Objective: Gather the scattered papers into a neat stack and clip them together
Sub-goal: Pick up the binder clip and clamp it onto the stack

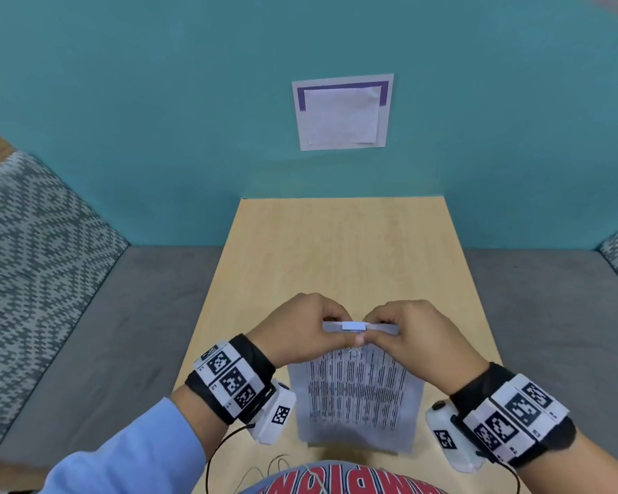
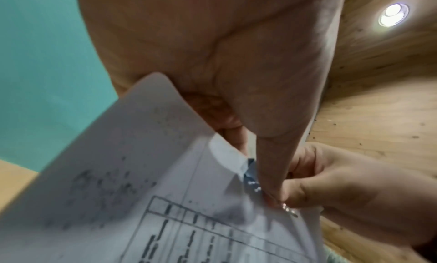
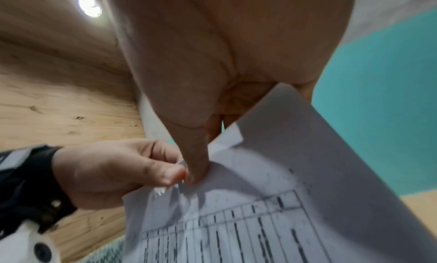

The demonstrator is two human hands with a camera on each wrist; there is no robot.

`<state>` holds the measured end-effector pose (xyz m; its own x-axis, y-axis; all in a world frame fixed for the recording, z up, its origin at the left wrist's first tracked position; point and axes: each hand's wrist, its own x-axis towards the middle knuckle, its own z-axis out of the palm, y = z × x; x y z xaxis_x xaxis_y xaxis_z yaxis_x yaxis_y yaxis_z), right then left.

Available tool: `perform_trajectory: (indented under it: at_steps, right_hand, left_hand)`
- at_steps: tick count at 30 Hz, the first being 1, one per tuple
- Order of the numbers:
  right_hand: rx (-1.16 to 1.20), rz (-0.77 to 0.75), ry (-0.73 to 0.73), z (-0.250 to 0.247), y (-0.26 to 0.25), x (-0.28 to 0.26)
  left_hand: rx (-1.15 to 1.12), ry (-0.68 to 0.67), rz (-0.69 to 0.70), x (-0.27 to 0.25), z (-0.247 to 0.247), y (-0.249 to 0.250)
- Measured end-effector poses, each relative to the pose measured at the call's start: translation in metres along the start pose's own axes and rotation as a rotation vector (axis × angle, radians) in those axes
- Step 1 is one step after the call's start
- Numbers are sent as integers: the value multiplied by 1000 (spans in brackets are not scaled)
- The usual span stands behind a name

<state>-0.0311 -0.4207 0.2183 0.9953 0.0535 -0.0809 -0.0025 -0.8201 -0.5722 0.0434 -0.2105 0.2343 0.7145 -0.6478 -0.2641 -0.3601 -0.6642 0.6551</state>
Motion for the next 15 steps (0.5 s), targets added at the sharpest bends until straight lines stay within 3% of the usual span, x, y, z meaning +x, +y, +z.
perform_trajectory:
  at_steps: [3,6,11,15]
  right_hand:
    - [129,66,-85,-5,0,6]
    - [230,73,-121,-16,2,10]
    - [563,82,-38,-40,18,10]
    - [865,126,37,-38,55,0]
  left_hand:
    - [132,30,28,1,1,0]
    - [56,47,36,-3,-6,-12]
    - [-447,141,-26,-17,-16,-48]
    - [-796,273,-22,-20,-14,-48]
